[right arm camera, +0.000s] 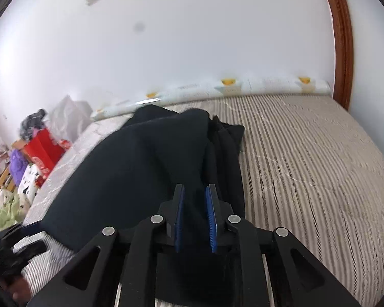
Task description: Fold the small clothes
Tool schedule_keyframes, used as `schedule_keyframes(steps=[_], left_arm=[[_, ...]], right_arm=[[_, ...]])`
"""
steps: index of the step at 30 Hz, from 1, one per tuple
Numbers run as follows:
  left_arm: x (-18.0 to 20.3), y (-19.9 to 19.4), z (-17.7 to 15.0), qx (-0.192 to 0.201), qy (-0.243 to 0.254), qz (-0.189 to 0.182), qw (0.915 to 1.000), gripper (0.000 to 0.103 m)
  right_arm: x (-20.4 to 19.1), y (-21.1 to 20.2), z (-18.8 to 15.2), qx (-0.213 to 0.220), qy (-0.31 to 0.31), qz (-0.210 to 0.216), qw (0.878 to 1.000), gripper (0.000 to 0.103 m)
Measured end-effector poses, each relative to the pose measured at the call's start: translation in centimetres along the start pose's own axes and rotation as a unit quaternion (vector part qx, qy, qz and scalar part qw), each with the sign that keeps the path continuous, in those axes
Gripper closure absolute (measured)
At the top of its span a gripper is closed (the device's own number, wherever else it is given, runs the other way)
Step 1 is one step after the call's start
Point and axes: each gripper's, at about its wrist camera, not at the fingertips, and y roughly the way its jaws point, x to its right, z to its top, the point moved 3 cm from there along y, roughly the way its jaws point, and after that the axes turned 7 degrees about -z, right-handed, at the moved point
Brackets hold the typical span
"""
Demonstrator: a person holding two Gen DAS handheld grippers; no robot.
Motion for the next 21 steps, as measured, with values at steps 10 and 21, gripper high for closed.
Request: schedule_keyframes(steps=[10,21], left_arm=[[-2.3,5.8,3.1,-0.055,-0.027,-0.002,0.9981,0.038],[-1.8,5.1,3.1,-0.054,0.002,0.005,0.9986,0.038]], right_arm=[[2.7,-0.5,0.5,0.024,0.056,0.031,0.998,0.101],[2.8,-0.3,-0.2,-0.015,0.038,-0.006,0.999,0.089]])
